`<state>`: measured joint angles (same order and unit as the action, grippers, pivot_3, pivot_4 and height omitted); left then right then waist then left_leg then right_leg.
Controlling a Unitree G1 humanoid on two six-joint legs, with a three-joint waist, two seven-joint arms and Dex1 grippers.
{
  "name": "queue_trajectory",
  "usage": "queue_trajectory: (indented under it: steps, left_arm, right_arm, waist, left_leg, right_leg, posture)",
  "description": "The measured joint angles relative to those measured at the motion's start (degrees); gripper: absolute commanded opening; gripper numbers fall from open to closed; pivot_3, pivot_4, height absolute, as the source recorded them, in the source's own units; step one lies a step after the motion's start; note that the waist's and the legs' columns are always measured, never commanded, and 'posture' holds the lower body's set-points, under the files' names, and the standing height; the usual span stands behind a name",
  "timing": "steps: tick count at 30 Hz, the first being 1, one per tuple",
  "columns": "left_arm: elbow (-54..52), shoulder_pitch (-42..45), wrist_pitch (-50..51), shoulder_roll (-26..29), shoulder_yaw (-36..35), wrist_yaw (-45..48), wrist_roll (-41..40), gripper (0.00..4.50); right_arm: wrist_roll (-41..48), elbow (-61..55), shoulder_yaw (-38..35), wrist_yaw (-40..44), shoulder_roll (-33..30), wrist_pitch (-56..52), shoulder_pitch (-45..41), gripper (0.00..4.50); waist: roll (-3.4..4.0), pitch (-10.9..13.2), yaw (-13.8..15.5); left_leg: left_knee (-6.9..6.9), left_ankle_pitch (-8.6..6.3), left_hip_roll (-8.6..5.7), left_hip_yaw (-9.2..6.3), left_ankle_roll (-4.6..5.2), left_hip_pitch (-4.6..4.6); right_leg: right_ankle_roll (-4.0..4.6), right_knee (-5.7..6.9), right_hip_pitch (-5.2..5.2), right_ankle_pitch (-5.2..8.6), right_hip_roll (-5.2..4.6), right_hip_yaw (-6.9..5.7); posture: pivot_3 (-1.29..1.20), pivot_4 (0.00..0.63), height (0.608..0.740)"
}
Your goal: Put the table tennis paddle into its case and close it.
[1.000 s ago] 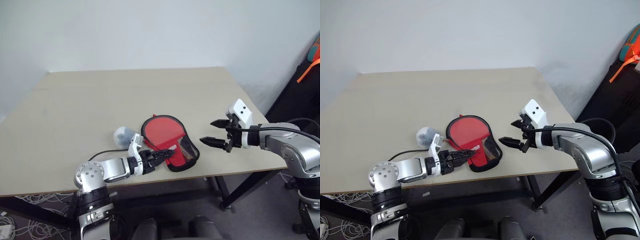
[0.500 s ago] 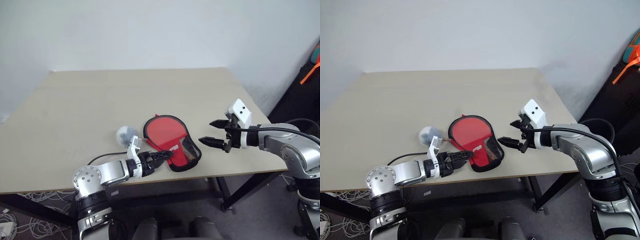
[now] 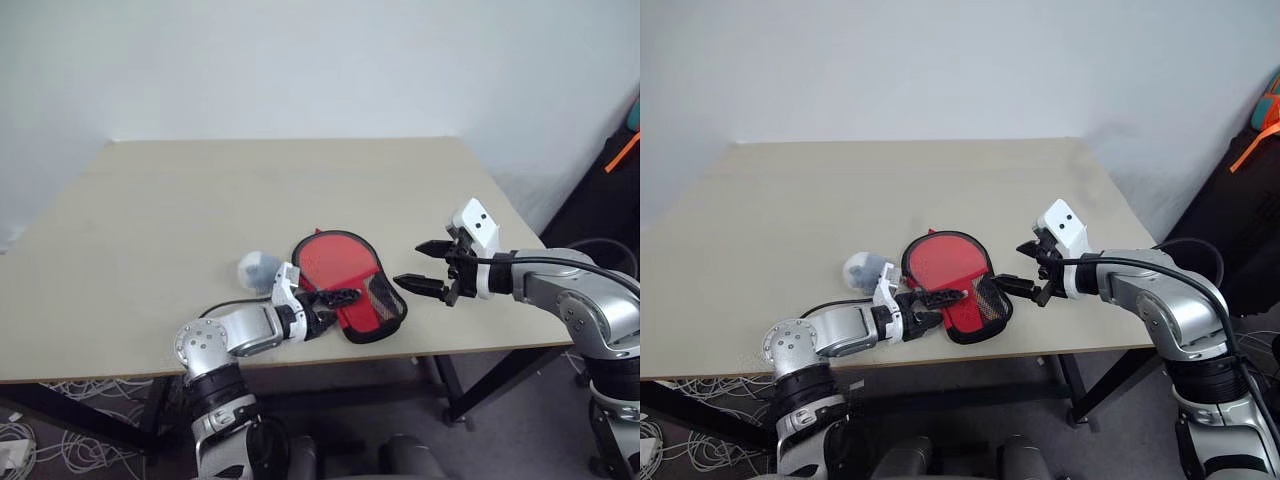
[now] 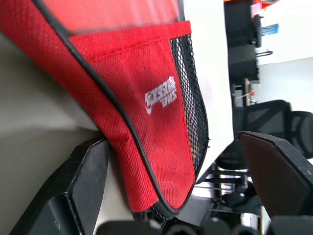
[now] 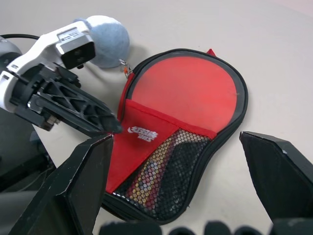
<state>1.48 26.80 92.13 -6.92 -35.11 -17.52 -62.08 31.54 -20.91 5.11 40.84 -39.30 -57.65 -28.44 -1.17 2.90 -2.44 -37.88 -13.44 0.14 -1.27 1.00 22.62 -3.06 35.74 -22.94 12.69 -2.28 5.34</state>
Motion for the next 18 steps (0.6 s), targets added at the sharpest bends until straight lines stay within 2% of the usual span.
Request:
queue_trajectory:
  steps: [6, 11, 14, 18]
  left_arm:
    - [0.20, 2.02, 0.00, -1.61, -0.11, -4.60, 0.44, 4.40]
    - [0.32, 2.31, -0.01, -0.81, 0.61, -5.51, 0.30, 4.40]
    - [1.07, 2.26, -0.01, 0.06, 1.19, -5.59, 0.04, 3.84]
    - [2.75, 1.06, -0.79, 3.41, 3.78, -5.16, -1.58, 2.43]
  right_arm:
    - [-0.02, 0.04, 0.00, -0.41, 0.35, -0.04, -0.21, 4.50]
    - [-0.04, 0.18, 0.00, -0.74, 0.70, -0.04, -0.51, 4.50]
    - [-0.05, 0.28, 0.00, -0.82, 0.72, -0.04, -0.73, 4.50]
    - [-0.13, 0.64, 0.02, -0.95, 0.85, -0.01, -0.88, 4.50]
  waist:
    - [0.00, 0.00, -0.02]
    - [0.00, 0.00, -0.06]
    - [0.01, -0.01, -0.11]
    - [0.00, -0.01, -0.16]
  left_leg:
    - [0.01, 0.00, -0.02, -0.05, -0.01, 0.00]
    - [0.02, 0.00, -0.03, -0.06, -0.01, 0.00]
    - [0.03, -0.01, -0.02, -0.06, -0.01, -0.01]
    - [0.10, -0.01, -0.01, -0.05, -0.02, 0.02]
  right_leg:
    - [-0.01, -0.01, 0.01, 0.00, 0.00, -0.01]
    - [-0.01, -0.01, 0.01, 0.00, 0.00, -0.01]
    - [-0.01, -0.01, 0.00, 0.00, 0.00, -0.01]
    - [-0.01, -0.01, -0.03, 0.00, 0.00, 0.00]
  posture:
    - [0.00, 0.000, 0.739]
    - [0.00, 0.000, 0.739]
    - [0.00, 0.000, 0.739]
    - [0.00, 0.000, 0.739]
